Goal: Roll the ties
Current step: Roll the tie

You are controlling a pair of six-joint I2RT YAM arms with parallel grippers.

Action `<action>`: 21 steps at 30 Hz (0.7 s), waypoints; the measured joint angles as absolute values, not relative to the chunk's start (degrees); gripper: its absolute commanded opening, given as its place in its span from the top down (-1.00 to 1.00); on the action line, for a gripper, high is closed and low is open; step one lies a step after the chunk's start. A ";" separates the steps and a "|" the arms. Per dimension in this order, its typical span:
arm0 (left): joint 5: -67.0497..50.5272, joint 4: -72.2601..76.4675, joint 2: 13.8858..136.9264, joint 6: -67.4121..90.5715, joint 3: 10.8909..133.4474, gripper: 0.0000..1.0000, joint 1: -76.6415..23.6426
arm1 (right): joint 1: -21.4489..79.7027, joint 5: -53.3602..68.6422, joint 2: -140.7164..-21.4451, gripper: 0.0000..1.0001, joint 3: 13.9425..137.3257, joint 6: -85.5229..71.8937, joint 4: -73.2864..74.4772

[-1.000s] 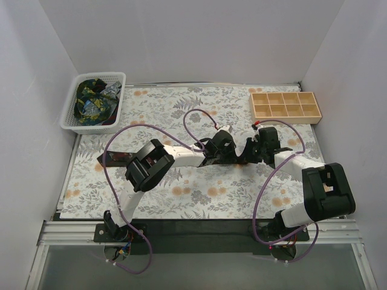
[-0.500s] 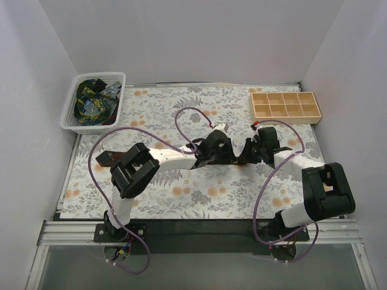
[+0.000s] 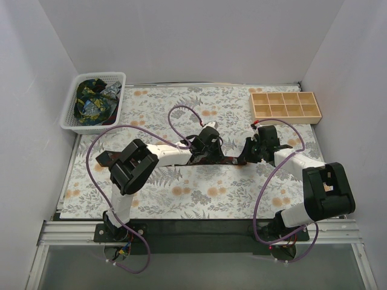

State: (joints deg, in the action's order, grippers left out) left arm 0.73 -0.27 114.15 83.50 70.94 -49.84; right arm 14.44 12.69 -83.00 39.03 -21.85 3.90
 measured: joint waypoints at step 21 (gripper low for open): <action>-2.68 -1.32 116.16 84.60 70.94 0.87 -50.11 | 15.14 15.44 -83.96 0.29 39.29 -24.36 2.83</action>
